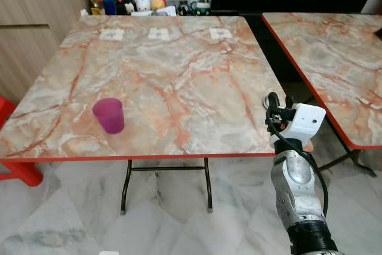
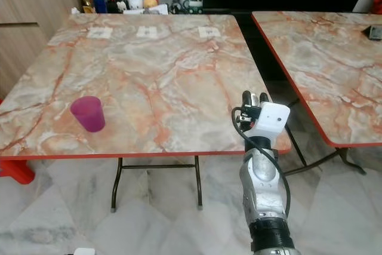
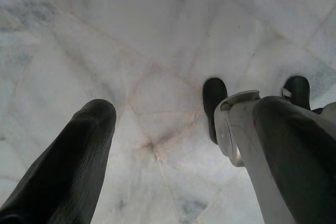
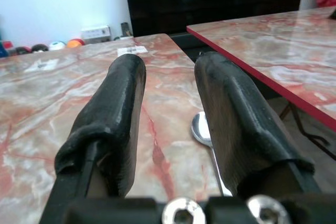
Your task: Setting the table
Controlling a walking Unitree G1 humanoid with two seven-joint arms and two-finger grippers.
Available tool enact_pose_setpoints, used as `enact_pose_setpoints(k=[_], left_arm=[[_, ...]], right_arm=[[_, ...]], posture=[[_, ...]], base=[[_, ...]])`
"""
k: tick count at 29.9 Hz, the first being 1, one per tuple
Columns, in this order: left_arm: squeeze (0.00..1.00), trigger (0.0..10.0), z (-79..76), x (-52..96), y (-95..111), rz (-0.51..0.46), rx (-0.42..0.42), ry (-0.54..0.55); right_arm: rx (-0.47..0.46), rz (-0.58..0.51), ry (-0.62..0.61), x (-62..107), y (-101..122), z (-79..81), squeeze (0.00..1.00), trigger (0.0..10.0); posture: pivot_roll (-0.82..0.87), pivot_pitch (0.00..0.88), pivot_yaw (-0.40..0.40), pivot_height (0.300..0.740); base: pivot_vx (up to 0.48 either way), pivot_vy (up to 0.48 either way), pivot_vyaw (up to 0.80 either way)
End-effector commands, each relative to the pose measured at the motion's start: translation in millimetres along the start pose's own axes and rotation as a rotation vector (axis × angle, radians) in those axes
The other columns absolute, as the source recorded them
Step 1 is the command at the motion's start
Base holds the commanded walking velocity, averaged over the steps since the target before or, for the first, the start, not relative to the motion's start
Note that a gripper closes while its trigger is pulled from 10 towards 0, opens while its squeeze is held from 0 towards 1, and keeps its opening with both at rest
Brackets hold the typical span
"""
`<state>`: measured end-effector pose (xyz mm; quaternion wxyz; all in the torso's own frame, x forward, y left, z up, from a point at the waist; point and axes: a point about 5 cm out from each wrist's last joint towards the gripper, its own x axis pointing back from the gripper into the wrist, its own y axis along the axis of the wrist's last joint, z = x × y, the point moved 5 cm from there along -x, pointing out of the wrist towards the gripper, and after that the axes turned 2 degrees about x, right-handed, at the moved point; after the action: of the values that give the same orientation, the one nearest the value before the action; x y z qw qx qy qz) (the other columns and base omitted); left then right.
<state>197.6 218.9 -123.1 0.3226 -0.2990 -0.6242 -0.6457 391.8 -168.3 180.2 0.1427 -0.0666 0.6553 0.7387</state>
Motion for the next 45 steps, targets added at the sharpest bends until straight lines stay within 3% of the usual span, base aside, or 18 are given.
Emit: enact_pose_setpoints(k=[1, 19, 45], left_arm=[[0.00, 10.0, -2.6, 2.2, -12.7, 0.036, 0.005, -0.004], [0.00, 10.0, -1.7, 2.4, -13.9, 0.044, 0.012, -0.002], [0.00, 10.0, 0.0, 3.0, -15.8, 0.051, 0.009, 0.001]], right_arm=[[0.008, 0.006, -0.011, 0.1, -1.2, -4.6, 0.00, 10.0], [0.009, 0.016, -0.005, 0.1, -3.7, -3.5, 0.00, 10.0], [0.017, 0.031, -0.016, 1.3, -7.3, -5.4, 0.00, 10.0]], posture=[[0.04, 0.138, -0.013, 0.740], [0.04, 0.138, -0.015, 0.740], [0.04, 0.140, -0.013, 0.740]], base=[[0.000, 0.000, 0.00], [0.000, 0.000, 0.00], [0.256, 0.000, 0.00]])
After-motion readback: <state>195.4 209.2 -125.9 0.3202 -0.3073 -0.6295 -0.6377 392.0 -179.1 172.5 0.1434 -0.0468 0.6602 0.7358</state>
